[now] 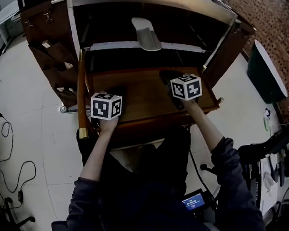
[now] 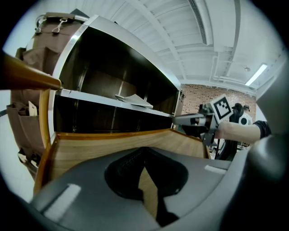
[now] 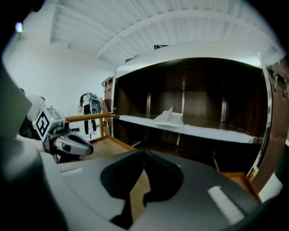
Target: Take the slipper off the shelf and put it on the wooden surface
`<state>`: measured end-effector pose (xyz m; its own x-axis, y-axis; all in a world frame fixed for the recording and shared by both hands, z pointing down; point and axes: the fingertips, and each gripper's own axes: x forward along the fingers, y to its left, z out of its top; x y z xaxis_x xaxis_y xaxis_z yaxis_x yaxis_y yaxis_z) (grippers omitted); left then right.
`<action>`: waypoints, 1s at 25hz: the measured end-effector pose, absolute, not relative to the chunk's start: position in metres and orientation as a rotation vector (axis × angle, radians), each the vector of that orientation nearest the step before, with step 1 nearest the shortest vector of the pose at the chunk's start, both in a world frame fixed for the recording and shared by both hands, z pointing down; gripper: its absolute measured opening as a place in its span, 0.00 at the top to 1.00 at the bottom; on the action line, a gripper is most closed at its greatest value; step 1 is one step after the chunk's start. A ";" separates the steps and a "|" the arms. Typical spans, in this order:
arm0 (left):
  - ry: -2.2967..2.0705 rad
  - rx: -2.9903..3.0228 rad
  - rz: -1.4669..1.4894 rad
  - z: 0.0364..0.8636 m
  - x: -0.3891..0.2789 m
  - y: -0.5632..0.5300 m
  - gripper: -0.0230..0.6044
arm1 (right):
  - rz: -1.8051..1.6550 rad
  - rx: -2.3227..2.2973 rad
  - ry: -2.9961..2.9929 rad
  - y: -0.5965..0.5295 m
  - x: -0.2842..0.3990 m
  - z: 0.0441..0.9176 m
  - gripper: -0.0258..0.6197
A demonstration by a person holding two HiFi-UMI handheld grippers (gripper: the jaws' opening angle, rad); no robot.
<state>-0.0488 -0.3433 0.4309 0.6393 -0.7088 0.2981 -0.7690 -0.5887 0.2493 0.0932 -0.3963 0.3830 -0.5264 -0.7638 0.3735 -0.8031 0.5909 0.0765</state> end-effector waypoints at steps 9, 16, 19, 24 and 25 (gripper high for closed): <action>-1.165 2.505 0.243 0.434 -0.045 -0.342 0.93 | 0.052 1.289 -2.378 -0.507 0.094 0.306 0.84; -1.155 2.502 0.242 0.436 -0.045 -0.341 0.93 | 0.173 1.265 -2.292 -0.576 0.075 0.327 0.80; -1.154 2.502 0.241 0.436 -0.045 -0.342 0.93 | 0.230 1.235 -2.270 -0.590 0.067 0.336 0.86; -1.153 2.506 0.237 0.436 -0.046 -0.345 0.93 | 0.206 1.259 -2.261 -0.590 0.064 0.327 0.94; -1.154 2.507 0.238 0.436 -0.046 -0.346 0.93 | 0.192 1.274 -2.271 -0.585 0.066 0.323 0.94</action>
<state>-0.0460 -0.3456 0.4357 0.6506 -0.6971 0.3013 -0.7594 -0.5965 0.2597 0.0661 -0.5854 0.3231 -0.4193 -0.7533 0.5067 -0.8276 0.5466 0.1277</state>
